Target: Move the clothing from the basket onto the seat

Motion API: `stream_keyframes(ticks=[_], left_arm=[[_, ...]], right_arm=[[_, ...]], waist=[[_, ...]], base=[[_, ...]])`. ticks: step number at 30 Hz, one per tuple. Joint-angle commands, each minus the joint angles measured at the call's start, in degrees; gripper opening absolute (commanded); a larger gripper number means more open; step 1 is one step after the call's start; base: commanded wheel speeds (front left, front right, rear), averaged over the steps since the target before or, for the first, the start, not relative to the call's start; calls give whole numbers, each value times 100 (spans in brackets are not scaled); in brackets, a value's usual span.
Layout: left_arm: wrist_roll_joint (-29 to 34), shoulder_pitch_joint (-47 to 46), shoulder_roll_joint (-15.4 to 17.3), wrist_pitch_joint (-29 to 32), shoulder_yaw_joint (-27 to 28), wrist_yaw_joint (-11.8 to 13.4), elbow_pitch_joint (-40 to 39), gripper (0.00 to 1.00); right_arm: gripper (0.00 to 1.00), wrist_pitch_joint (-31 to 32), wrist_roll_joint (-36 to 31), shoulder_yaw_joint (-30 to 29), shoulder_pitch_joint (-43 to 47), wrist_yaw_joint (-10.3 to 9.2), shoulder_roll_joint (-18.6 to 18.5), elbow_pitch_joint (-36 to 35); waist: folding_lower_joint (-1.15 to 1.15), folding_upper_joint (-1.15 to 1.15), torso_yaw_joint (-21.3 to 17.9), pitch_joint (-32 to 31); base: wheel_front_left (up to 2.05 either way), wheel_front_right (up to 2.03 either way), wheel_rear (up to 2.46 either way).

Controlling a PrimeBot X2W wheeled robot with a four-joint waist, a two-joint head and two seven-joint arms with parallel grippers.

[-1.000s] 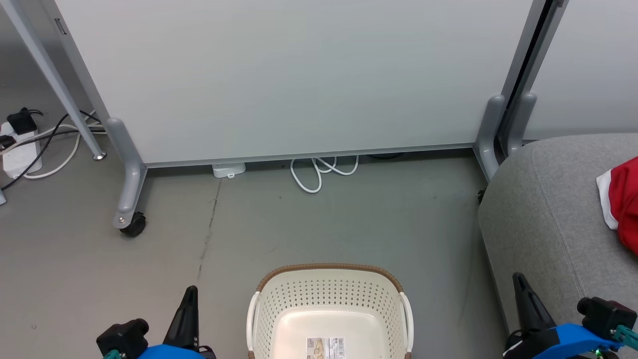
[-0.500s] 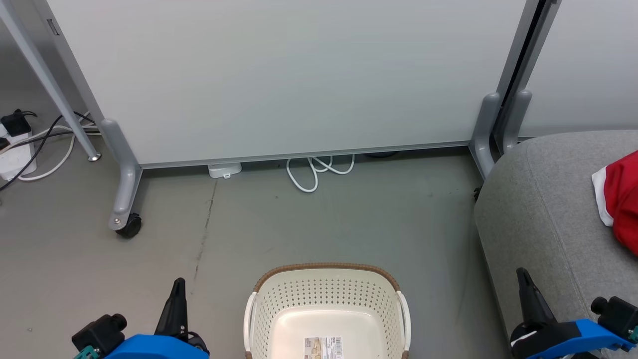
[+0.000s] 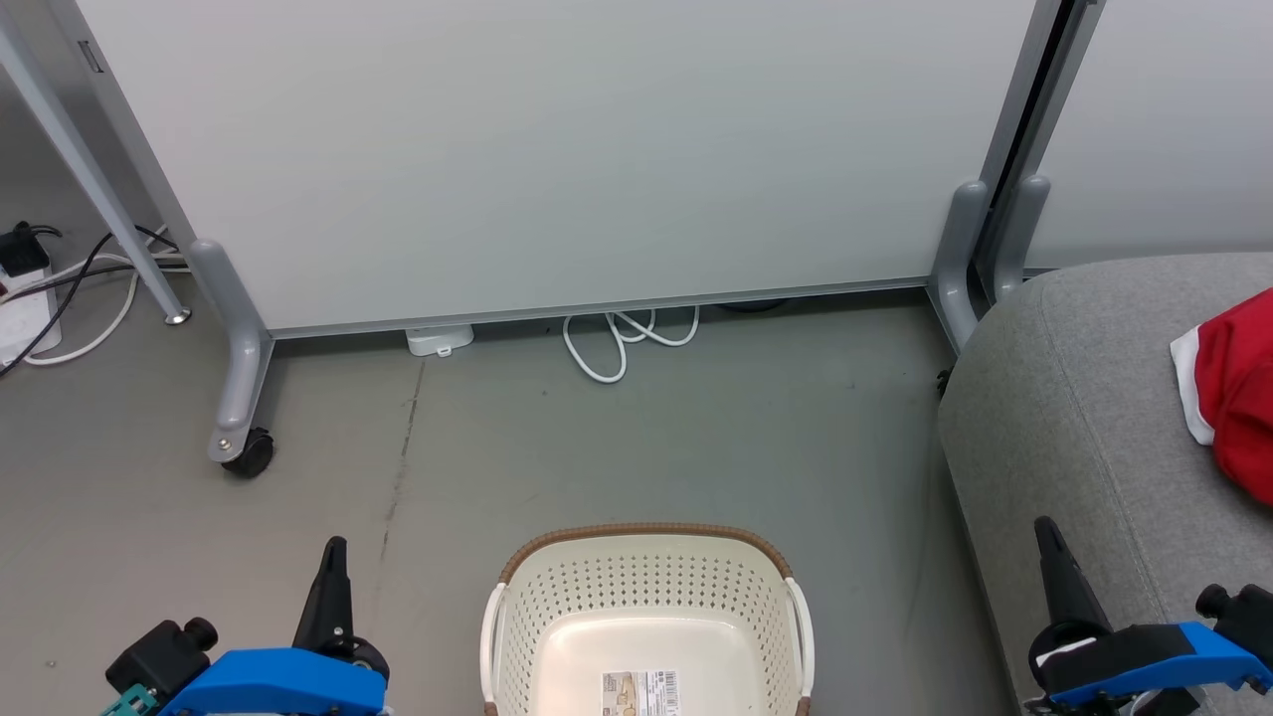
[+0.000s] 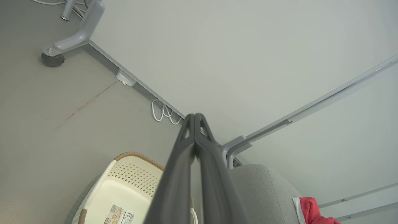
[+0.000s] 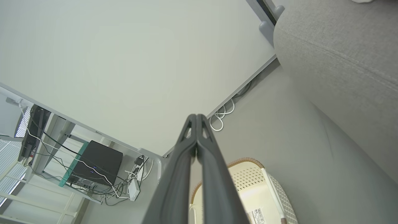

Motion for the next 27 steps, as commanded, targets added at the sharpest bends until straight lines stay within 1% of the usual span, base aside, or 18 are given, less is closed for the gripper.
stream_keyframes(ticks=[1, 27], left_arm=[[-182, -193, 1, 47, 68, -3, -103, 0], [-1656, -311, -67, 487, 422, -4, -302, 0]], right_arm=[[0, 31, 208, -12, -163, 1, -38, -94], [0, 323, 1853, -42, -283, 2, -52, -158]], waist=[[0, 0, -7, 2], [0, 0, -127, 26]], base=[[0, 0, 0], [0, 0, 0]])
